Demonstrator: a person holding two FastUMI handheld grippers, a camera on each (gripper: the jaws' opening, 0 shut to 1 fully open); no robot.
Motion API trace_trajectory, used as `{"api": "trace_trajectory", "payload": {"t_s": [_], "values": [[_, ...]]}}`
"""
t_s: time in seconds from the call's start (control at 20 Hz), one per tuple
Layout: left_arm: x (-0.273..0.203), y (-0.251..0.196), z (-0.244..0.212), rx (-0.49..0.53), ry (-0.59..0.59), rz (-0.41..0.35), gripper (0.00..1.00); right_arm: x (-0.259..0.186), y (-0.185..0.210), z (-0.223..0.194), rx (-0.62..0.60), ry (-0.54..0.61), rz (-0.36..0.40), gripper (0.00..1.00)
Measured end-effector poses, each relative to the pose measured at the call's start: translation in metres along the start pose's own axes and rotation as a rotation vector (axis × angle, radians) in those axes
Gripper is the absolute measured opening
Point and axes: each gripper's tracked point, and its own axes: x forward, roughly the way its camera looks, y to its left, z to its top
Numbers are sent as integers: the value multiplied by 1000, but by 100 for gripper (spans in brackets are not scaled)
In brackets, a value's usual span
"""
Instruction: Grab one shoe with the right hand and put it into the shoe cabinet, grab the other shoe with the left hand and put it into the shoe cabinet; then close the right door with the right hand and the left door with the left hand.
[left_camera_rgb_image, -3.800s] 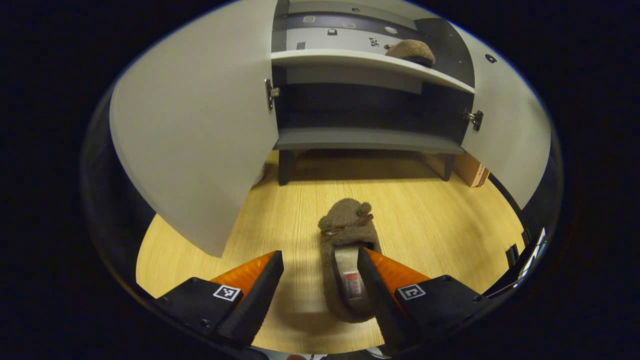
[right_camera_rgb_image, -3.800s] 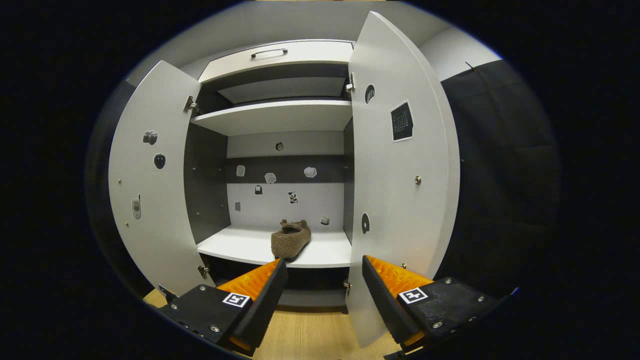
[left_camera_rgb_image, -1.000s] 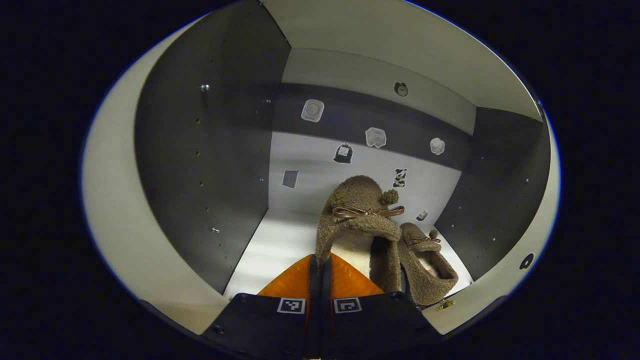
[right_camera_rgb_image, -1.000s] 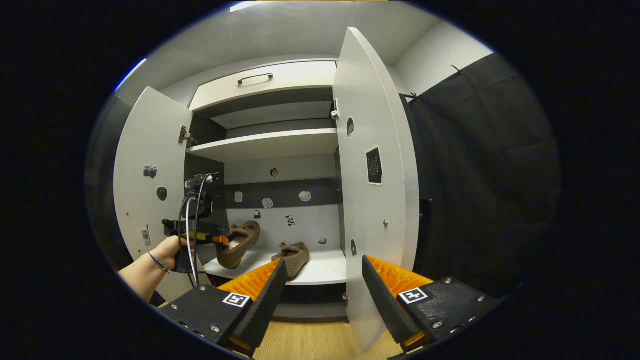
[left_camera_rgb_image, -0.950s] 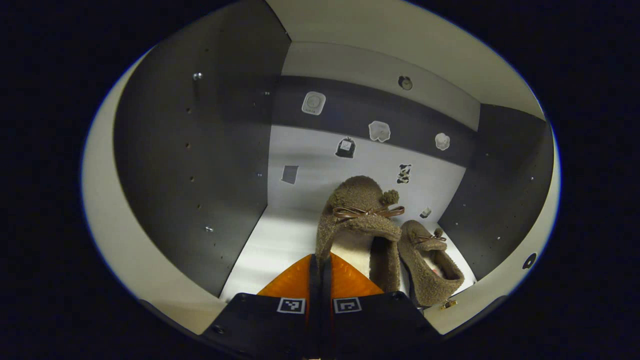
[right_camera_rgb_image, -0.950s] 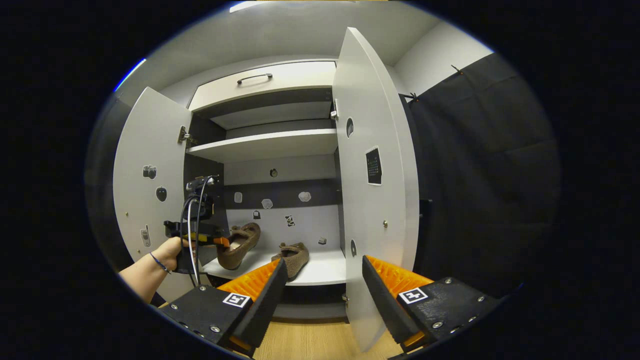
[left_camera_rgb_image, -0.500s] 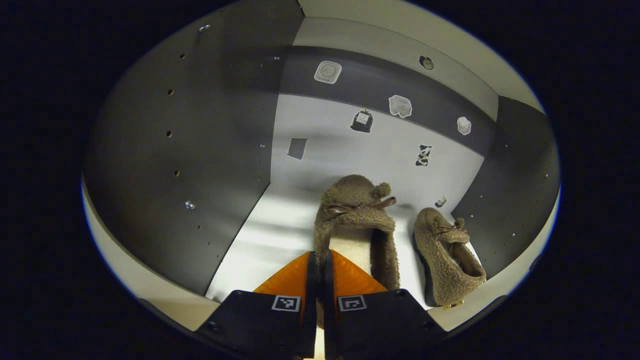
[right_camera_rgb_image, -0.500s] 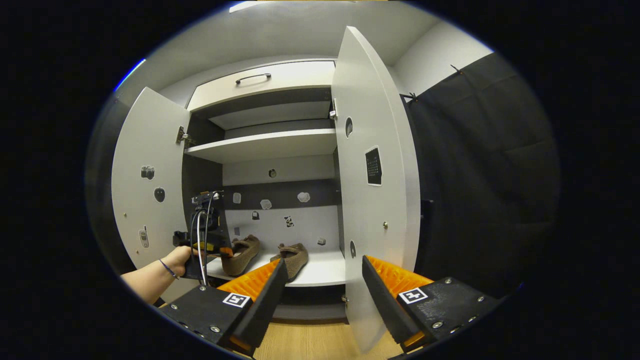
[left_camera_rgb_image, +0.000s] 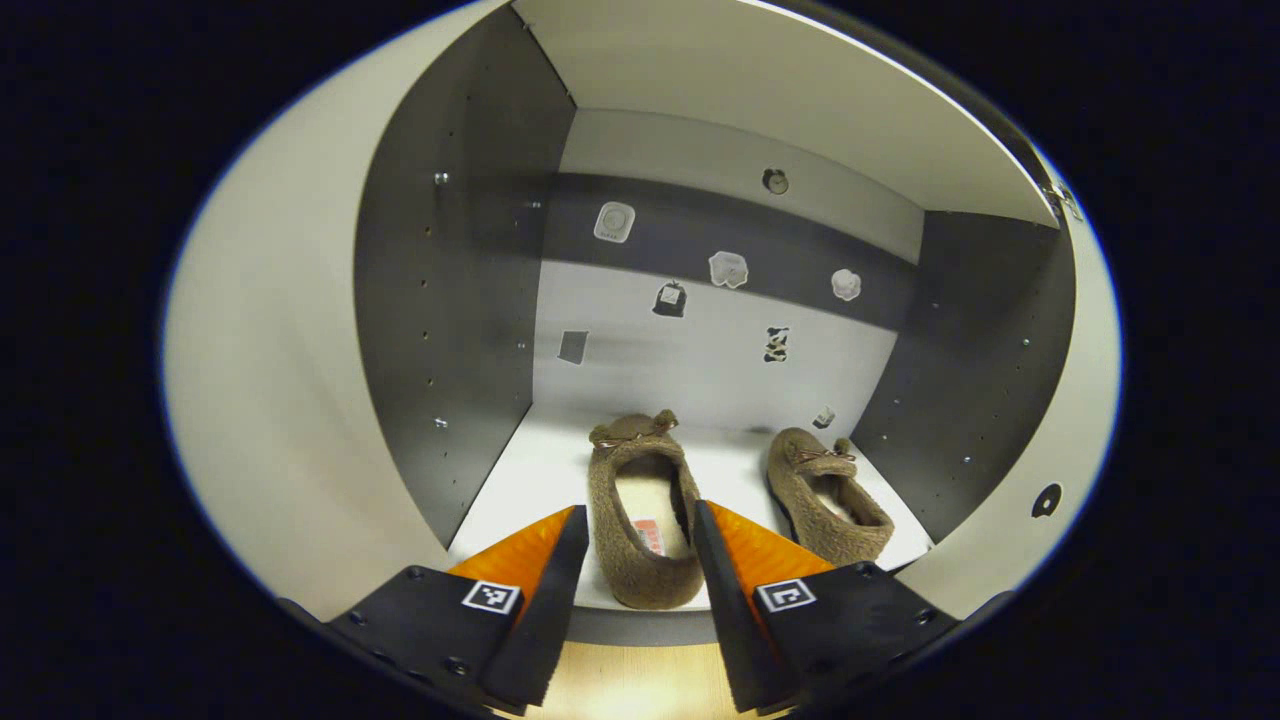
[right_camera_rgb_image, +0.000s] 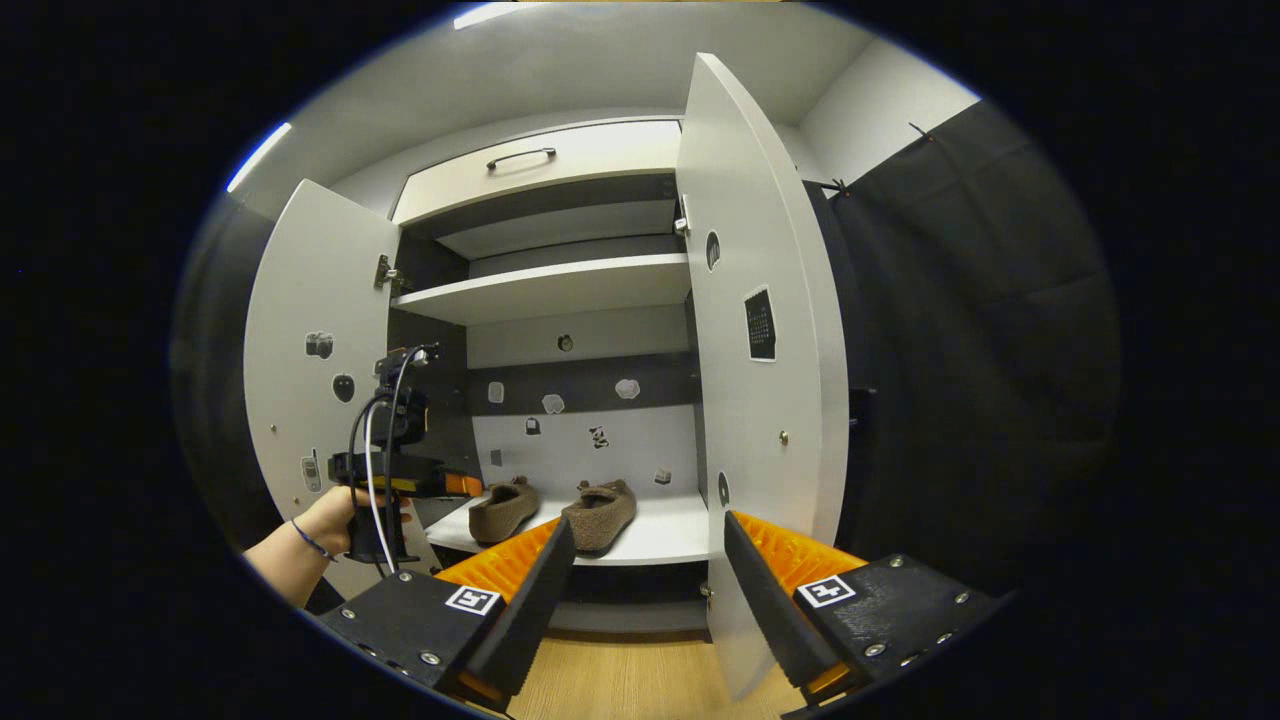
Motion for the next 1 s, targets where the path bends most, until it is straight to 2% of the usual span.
{"api": "trace_trajectory", "payload": {"t_s": [0.05,0.1,0.15,0.2,0.35,0.45,0.5,0.55,0.7,1.0], "values": [[-12,-1,2,7,-17,-1,77,-3,0,0,-2,0,6,92],[-25,-6,4,9,-33,-8,77,-7,1,-2,-6,1,12,92],[-39,-11,5,14,-50,-17,82,-10,1,-3,-13,5,20,92],[-53,-12,7,24,-70,-16,77,-13,2,-5,-20,9,30,92],[-100,-23,12,77,-136,-37,90,-25,-2,-11,-37,12,34,92],[-132,-28,11,99,-177,-51,90,-33,-7,-13,-36,10,31,92],[-145,-29,11,102,-196,-54,90,-37,-12,-14,-33,6,24,92],[-157,-27,9,104,-215,-54,95,-40,-18,-14,-29,2,15,92],[-192,-25,-1,111,-242,-81,97,-48,-41,-18,-24,-1,-21,92],[-242,-9,-29,70,-271,-83,96,-54,-98,-40,-62,24,-116,92]]}}
